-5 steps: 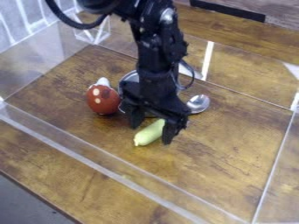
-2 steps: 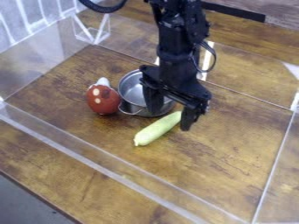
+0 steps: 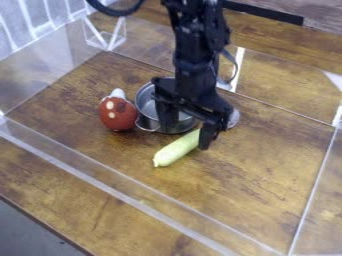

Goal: Move the green spoon to the left

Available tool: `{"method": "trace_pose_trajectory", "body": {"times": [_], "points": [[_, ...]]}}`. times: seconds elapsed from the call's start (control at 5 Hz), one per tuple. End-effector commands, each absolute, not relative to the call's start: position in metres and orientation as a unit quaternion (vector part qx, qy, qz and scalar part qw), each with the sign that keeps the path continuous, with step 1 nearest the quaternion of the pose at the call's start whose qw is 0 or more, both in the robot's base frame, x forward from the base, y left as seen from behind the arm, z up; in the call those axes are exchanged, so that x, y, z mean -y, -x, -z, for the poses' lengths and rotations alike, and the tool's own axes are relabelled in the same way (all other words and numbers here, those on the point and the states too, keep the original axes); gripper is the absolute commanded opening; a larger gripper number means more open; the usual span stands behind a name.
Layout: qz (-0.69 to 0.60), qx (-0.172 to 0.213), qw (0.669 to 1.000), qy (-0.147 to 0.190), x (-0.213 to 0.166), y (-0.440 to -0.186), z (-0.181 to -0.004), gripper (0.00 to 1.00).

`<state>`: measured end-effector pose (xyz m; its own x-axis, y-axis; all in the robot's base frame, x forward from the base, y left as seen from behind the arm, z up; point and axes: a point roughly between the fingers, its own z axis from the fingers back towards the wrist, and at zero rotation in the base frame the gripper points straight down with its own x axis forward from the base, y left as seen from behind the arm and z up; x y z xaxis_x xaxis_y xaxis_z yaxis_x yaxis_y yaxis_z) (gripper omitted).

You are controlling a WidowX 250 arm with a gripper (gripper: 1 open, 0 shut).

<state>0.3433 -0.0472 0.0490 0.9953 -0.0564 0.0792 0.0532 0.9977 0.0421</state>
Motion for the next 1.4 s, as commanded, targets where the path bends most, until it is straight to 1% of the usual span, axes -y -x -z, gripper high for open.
{"method": "trace_pose_trajectory", "body": {"times": [0.0, 0.2, 0.4, 0.8, 1.2], "points": [[0.028, 0.055, 0.998, -0.02, 0.05, -0.346, -0.049, 1.0], [0.036, 0.041, 0.998, -0.02, 0.056, -0.339, -0.044, 1.0], [0.031, 0.035, 0.999, -0.017, 0.061, -0.341, -0.042, 0.0], [0.038, 0.03, 0.999, -0.01, 0.066, -0.347, -0.048, 0.0], [0.069, 0.028, 0.997, -0.007, 0.054, -0.341, -0.046, 0.0]]}}
